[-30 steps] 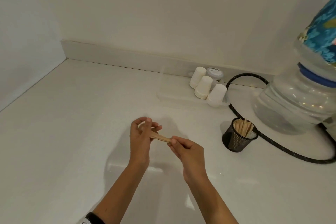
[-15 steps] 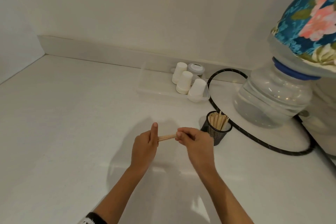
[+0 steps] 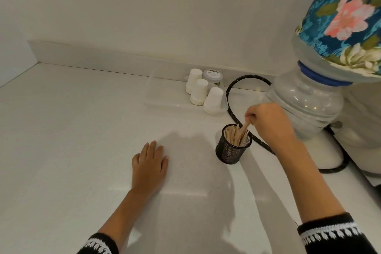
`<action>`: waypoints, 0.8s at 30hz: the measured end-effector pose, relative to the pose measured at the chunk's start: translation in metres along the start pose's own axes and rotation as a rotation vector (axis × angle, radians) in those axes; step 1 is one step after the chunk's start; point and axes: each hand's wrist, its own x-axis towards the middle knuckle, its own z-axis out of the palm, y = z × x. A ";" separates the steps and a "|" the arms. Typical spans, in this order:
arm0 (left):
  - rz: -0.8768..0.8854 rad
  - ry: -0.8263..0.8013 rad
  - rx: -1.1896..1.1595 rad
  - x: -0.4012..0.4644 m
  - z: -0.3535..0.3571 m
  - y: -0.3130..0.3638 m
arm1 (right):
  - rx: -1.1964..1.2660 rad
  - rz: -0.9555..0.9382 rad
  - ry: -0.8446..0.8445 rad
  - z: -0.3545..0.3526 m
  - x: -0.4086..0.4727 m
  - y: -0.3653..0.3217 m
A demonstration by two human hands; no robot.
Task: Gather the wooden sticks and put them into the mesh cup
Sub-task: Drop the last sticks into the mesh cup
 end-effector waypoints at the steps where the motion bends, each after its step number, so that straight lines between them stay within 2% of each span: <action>1: 0.000 0.003 0.002 0.000 0.000 0.000 | -0.061 -0.002 -0.077 0.007 0.004 -0.003; 6: -0.005 0.009 0.024 0.001 0.000 0.000 | -0.134 -0.011 -0.310 0.050 0.014 -0.018; 9: -0.012 0.010 0.006 0.001 -0.001 0.000 | -0.054 0.023 -0.329 0.063 0.017 -0.015; 12: -0.006 0.013 -0.006 0.001 -0.002 0.000 | 0.086 0.063 -0.220 0.061 0.018 -0.004; 17: -0.010 0.021 -0.025 0.002 0.001 -0.002 | 0.326 0.121 0.154 0.052 0.012 0.021; 18: -0.012 0.023 -0.029 0.002 0.000 -0.002 | 0.393 0.123 0.186 0.055 0.009 0.026; 19: -0.012 0.027 -0.030 0.002 0.000 -0.001 | 0.457 0.126 0.149 0.059 0.006 0.029; 22: -0.010 0.046 -0.042 0.001 -0.001 -0.002 | 0.607 0.145 -0.186 0.085 -0.004 0.029; 23: -0.011 0.048 -0.042 0.001 -0.002 -0.001 | 0.660 0.147 -0.222 0.096 -0.009 0.025; 24: -0.012 0.048 -0.043 0.000 -0.002 -0.001 | 0.728 0.158 -0.189 0.107 -0.012 0.021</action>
